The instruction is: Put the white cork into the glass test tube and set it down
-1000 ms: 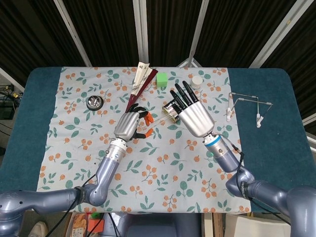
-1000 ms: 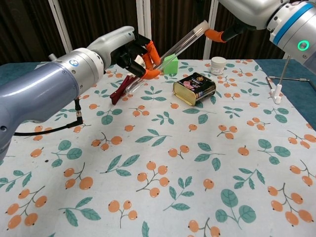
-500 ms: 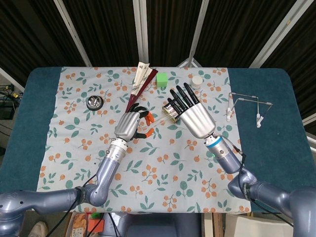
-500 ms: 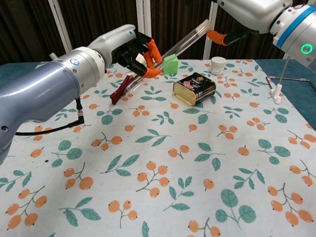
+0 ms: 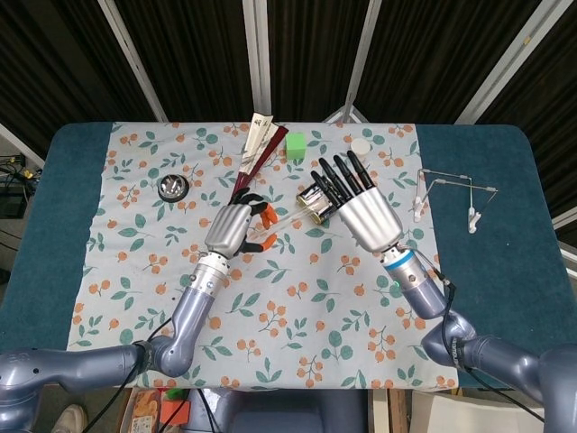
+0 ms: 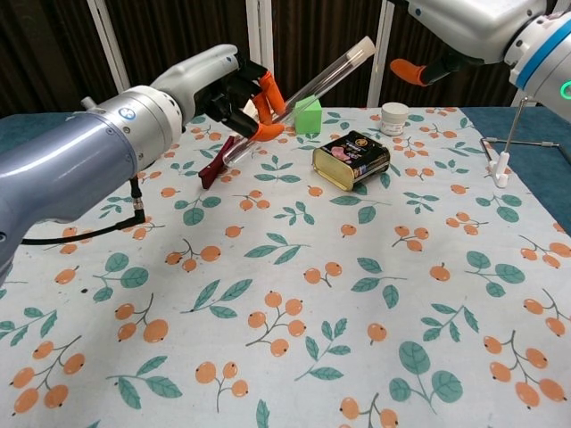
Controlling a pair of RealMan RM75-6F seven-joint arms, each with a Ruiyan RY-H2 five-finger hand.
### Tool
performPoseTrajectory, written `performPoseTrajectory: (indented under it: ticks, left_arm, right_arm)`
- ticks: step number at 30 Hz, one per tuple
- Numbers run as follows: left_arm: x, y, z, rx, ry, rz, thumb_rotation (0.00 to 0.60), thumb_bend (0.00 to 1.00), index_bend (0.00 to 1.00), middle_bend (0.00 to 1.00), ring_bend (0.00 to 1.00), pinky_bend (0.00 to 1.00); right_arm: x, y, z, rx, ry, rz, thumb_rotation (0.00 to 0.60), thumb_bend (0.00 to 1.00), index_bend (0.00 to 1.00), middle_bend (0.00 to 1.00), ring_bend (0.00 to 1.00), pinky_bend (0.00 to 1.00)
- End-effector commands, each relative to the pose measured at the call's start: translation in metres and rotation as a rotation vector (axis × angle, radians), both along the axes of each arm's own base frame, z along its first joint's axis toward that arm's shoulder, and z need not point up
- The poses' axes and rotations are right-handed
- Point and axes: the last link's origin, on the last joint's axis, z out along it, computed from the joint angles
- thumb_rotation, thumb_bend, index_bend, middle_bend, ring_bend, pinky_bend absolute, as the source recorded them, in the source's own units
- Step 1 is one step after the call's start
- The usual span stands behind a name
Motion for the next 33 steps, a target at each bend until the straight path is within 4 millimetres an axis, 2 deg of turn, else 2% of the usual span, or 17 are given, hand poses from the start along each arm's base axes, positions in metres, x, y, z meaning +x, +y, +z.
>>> performPoseTrajectory:
  ticks: [1,7,8,13,23,33]
  left_arm:
    - [-0.006,0.0,0.004,0.011,0.029,-0.015,0.6,0.58,0.62,0.67,0.21,0.08]
    - [-0.027,0.0,0.015,0.038,0.107,-0.049,0.6,0.58,0.62,0.67,0.21,0.08]
    - [-0.036,0.0,0.016,0.041,0.141,-0.048,0.6,0.58,0.62,0.67,0.21,0.08]
    - [-0.048,-0.006,0.016,0.03,0.194,-0.074,0.6,0.58,0.62,0.67,0.21,0.08]
    - [-0.069,-0.023,-0.003,-0.018,0.332,-0.149,0.6,0.58,0.62,0.67,0.21,0.08]
    - [-0.097,-0.033,-0.015,-0.064,0.433,-0.15,0.6,0.58,0.62,0.66,0.21,0.08]
  right_arm:
    - [-0.006,-0.002,0.005,-0.014,0.01,-0.023,0.6,0.43,0.0,0.01,0.0,0.0]
    - [-0.019,-0.005,0.019,-0.041,0.014,-0.073,0.6,0.43,0.0,0.01,0.0,0.0]
    - [-0.022,-0.006,0.024,-0.052,0.01,-0.085,0.6,0.43,0.0,0.01,0.0,0.0]
    - [-0.023,-0.006,0.03,-0.06,0.013,-0.093,0.6,0.43,0.0,0.01,0.0,0.0]
    - [-0.017,-0.003,0.034,-0.058,-0.015,-0.087,0.6,0.43,0.0,0.01,0.0,0.0]
    - [-0.025,0.002,0.037,-0.046,-0.021,-0.118,0.6,0.43,0.0,0.01,0.0,0.0]
